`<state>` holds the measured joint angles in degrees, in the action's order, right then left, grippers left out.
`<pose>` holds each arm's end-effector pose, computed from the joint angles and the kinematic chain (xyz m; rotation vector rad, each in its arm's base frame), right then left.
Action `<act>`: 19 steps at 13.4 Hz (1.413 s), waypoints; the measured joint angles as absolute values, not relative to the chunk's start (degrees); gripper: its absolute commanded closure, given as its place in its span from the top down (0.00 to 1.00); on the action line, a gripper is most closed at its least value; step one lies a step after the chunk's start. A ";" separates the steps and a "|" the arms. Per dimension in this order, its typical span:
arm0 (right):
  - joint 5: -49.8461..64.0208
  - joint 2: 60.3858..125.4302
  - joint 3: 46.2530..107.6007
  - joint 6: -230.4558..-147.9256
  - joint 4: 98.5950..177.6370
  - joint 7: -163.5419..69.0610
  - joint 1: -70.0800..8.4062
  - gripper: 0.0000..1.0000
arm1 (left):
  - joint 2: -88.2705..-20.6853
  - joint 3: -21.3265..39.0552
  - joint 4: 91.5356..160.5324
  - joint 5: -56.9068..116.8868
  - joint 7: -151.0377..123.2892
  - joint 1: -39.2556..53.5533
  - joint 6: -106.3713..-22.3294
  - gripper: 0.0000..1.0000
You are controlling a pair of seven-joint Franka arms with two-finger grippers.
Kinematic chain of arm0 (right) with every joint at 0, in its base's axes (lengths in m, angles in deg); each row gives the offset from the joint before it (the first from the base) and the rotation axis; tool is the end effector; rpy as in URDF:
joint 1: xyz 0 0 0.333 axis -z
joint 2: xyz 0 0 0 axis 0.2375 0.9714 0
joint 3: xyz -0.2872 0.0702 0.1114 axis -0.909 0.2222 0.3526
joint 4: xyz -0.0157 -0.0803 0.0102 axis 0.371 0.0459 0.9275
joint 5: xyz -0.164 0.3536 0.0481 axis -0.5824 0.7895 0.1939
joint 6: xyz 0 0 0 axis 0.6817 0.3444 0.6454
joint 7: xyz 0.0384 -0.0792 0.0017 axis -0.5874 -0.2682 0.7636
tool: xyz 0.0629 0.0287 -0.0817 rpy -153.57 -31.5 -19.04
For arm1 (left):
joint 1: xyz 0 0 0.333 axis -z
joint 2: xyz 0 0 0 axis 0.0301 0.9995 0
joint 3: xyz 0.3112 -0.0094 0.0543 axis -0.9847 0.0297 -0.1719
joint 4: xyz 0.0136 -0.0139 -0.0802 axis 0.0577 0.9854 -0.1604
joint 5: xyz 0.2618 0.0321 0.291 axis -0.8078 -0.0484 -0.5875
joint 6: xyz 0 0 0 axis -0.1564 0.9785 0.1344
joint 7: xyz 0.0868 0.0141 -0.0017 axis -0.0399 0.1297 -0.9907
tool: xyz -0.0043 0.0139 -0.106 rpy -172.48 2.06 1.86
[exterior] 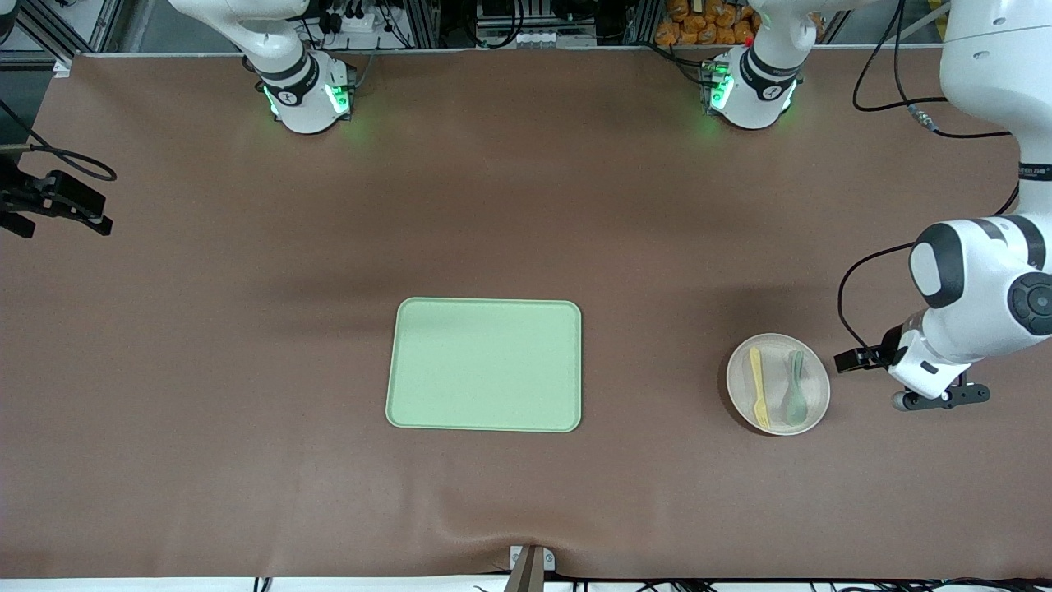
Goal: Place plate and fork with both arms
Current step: 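Reach the left gripper down to the white plate's rim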
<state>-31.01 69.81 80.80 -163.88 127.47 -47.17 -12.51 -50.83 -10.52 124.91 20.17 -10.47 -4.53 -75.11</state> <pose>0.5568 -0.0294 0.6356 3.1184 0.0622 0.0382 0.6672 0.0453 0.2919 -3.1156 -0.1727 0.0006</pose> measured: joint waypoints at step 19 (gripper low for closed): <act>-31.01 69.81 80.80 -163.88 127.47 -47.17 -12.51 1.00 | -42.60 -10.46 124.23 20.19 -10.47 -4.54 -82.47 0.77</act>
